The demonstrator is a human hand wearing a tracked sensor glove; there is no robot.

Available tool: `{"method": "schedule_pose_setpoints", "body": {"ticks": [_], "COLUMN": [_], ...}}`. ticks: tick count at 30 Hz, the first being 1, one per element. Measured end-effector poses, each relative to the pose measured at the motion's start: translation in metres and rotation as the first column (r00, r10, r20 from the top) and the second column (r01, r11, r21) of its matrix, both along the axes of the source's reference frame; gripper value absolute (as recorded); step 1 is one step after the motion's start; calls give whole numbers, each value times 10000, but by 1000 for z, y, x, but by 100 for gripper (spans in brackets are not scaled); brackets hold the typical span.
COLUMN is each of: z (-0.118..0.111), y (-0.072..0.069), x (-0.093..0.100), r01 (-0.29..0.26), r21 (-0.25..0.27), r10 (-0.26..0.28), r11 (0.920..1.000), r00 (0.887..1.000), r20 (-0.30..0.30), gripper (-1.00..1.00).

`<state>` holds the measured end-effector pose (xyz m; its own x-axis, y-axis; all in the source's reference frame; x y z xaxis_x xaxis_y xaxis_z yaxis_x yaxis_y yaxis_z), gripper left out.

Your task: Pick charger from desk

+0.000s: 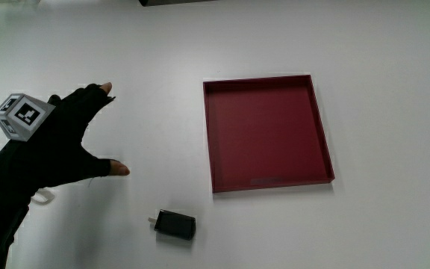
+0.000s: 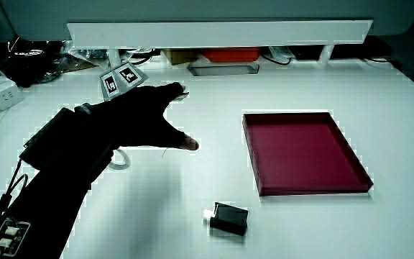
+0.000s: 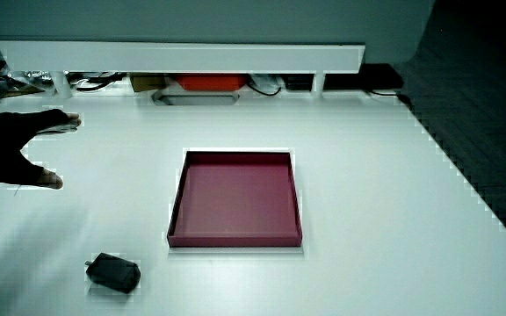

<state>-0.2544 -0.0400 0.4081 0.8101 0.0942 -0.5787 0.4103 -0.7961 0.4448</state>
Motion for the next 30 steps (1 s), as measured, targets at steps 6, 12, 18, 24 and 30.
{"method": "schedule_pose_setpoints", "body": {"ticks": [6, 12, 18, 24, 30], "z": [-2, -3, 8, 18, 31], "y": [4, 15, 33, 48, 61], "x": [1, 14, 35, 48, 60], "r01": [-195, -1358, -2105, -1576, -2448], "r21": [-43, 771, 624, -937, -317], "r10": [196, 1304, 2105, 1547, 2434], "r11": [9998, 9877, 9756, 9830, 9691], "r00": [9997, 9889, 9776, 9872, 9690], "r20": [123, 707, 61, -384, -426], "gripper": [0, 0, 0, 0, 0]}}
